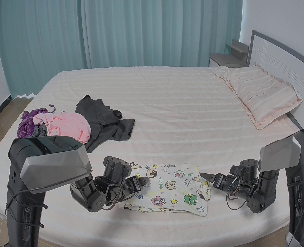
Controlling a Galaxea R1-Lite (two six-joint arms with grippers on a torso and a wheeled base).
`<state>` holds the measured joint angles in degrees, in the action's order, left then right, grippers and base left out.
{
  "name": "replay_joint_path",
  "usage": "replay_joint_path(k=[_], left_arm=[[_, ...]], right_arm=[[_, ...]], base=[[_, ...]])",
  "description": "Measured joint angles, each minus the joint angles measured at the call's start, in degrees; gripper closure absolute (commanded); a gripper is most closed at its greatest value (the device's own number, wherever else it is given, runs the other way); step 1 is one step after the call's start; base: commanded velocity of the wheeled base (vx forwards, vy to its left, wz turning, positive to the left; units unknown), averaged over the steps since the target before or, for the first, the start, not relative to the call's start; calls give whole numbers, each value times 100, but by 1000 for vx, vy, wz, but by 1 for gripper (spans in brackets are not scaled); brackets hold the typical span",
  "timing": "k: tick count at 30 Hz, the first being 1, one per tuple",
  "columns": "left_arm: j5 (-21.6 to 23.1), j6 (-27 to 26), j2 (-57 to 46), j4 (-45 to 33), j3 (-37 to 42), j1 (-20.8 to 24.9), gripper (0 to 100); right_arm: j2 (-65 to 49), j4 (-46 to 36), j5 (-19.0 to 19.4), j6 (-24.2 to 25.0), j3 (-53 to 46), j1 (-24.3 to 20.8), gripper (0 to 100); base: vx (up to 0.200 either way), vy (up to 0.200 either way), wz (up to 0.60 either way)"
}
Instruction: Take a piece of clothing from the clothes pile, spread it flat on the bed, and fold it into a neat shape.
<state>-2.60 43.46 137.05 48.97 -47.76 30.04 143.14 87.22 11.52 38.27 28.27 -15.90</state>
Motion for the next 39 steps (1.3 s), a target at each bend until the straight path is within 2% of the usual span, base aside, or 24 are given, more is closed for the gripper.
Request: replay_joint_path(k=[5, 10, 14, 21, 22, 29, 39], left_arm=[[-2, 50, 0, 16, 9, -6, 0], [-2, 88, 0, 33, 11, -6, 0], [-2, 96, 0, 33, 11, -6, 0], [-2, 99, -4, 73, 39, -6, 0], [2, 99, -6, 89, 46, -6, 100], [4, 101, -13, 95, 63, 0, 100], [9, 206, -52, 202, 221, 4, 100]], right_arm=[[-61, -16, 16, -12, -38, -308, 0], [11, -284, 27, -349, 128, -588, 0], [112, -511, 20, -652, 276, -673, 0], [228, -525, 27, -683, 469, -817, 0], [239, -525, 29, -683, 486, -830, 100], [272, -506, 49, -660, 529, -868, 100], [410, 66, 40, -617, 463, -879, 100]], base=[[0, 0, 0], [0, 0, 0], [0, 0, 0], [0, 0, 0], [0, 0, 0], [0, 0, 0], [0, 0, 0]])
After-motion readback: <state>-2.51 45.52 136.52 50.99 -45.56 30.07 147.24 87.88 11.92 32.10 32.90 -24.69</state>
